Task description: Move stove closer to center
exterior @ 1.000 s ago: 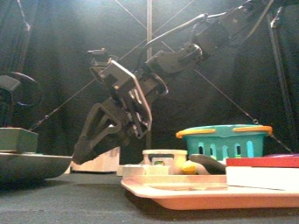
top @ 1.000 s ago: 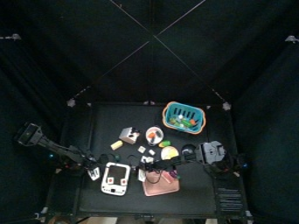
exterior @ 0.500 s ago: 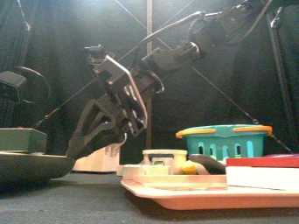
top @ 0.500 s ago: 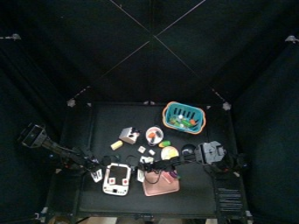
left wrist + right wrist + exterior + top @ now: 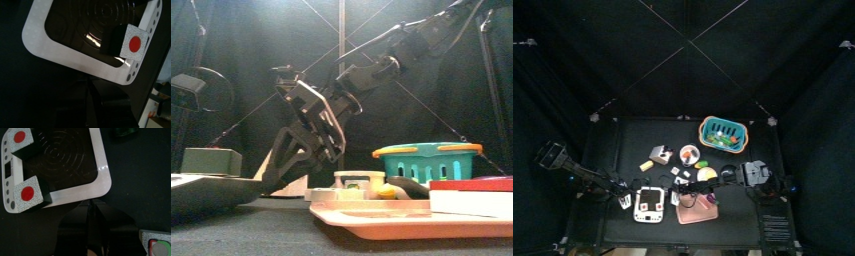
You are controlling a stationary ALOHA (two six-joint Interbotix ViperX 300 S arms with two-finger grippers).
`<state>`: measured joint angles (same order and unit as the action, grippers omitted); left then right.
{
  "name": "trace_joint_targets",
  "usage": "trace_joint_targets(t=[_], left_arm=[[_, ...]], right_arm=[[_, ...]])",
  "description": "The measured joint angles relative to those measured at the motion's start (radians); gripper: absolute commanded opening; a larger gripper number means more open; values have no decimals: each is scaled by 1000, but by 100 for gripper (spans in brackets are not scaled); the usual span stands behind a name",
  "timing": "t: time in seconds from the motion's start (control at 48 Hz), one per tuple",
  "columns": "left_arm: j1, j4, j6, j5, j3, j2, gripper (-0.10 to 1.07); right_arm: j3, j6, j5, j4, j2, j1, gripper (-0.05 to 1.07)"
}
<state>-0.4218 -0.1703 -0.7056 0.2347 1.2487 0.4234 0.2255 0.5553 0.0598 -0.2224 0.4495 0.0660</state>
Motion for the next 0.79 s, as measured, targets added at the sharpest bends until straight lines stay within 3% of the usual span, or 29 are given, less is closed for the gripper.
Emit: trace_joint_targets(t=[0.479, 0.792], left_arm=[[31, 58, 2, -3, -11, -21, 48], [41, 87, 2, -89, -12, -48, 48]], right_arm=[[0, -2, 2, -20, 0, -21, 53], [0, -2, 2, -28, -2, -46, 53]])
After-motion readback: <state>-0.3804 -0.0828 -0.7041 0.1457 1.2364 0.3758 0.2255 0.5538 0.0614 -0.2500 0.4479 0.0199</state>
